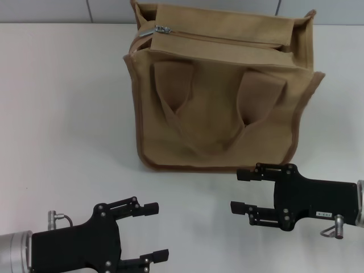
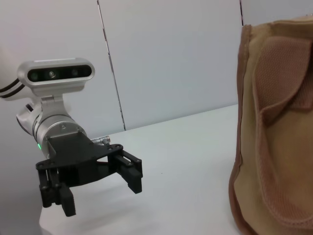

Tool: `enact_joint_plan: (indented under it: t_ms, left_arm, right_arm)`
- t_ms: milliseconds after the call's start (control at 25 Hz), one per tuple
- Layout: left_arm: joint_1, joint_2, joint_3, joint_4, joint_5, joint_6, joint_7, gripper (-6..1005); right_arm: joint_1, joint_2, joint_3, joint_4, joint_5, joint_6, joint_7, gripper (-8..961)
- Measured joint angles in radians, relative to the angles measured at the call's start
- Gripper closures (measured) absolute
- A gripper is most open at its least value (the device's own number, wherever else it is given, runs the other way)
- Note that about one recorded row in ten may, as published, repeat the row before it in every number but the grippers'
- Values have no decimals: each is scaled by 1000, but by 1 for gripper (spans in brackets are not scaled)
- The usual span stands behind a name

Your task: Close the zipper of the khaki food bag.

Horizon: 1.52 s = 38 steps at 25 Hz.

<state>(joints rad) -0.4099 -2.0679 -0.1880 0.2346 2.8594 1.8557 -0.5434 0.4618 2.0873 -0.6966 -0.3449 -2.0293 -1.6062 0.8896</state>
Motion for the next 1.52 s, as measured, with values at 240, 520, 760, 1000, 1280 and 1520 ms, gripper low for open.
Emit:
enact_joint_plan:
  t_ms: [240, 520, 760, 1000, 1280, 1520]
  left_arm:
    - [-1, 0, -7, 0, -1, -13, 2, 256]
    - [3, -1, -12, -10, -42, -25, 9, 268]
    - [46, 1, -15, 11, -215, -52, 23, 279]
    - [95, -3, -46, -66, -521, -152, 160, 289]
    - [66, -4, -52, -174, -565, -297, 326, 302]
    - [4, -4, -149, -265, -574, -443, 397, 312]
  right_arm:
    - [11, 0, -1, 20, 2, 6, 0, 289]
    - [15, 0, -1, 29, 2, 9, -1, 289]
    - [15, 0, -3, 53, 2, 9, -20, 289]
    - [24, 1, 3, 89, 3, 9, -54, 289]
    - [28, 2, 3, 106, 3, 8, -54, 289]
    - [28, 2, 4, 119, 4, 8, -61, 289]
